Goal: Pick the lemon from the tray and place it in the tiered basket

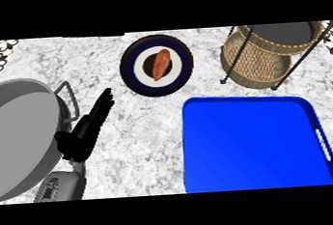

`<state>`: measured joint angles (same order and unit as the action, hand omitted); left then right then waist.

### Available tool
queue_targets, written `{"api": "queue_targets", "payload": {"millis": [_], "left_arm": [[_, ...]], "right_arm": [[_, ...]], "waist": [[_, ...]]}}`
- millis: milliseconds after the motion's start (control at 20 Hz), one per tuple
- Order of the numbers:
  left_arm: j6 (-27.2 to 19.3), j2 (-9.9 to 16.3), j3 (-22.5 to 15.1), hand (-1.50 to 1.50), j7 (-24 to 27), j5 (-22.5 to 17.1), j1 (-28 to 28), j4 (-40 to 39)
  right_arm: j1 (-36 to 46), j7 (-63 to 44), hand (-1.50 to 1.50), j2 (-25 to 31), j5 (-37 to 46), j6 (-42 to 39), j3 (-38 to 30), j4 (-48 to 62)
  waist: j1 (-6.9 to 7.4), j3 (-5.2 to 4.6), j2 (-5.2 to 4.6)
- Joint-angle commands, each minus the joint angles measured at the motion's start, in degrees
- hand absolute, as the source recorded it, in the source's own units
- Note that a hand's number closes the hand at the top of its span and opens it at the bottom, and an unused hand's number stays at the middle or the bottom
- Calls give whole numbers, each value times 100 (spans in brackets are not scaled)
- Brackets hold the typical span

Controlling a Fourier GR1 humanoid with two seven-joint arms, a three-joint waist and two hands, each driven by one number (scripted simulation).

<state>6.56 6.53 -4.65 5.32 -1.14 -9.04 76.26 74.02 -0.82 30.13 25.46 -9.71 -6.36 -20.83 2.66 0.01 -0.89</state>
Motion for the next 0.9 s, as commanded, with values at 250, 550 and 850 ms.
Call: {"api": "queue_targets", "payload": {"millis": [250, 550, 850], "left_arm": [[-122, -86, 39, 0, -72, 60, 4, 38], [-56, -105, -32, 0, -134, 67, -3, 88], [-129, -134, 20, 0, -29, 98, 202, 152]], "right_arm": [[597, -310, 150, -324, -358, -283, -471, 673], [617, -1541, -150, -536, -1021, -564, -1097, 1173], [303, -1289, -150, -494, -1361, 16, -1456, 860]], "waist": [[-11, -1, 1], [-94, -1, 35], [-111, 0, 39]]}}
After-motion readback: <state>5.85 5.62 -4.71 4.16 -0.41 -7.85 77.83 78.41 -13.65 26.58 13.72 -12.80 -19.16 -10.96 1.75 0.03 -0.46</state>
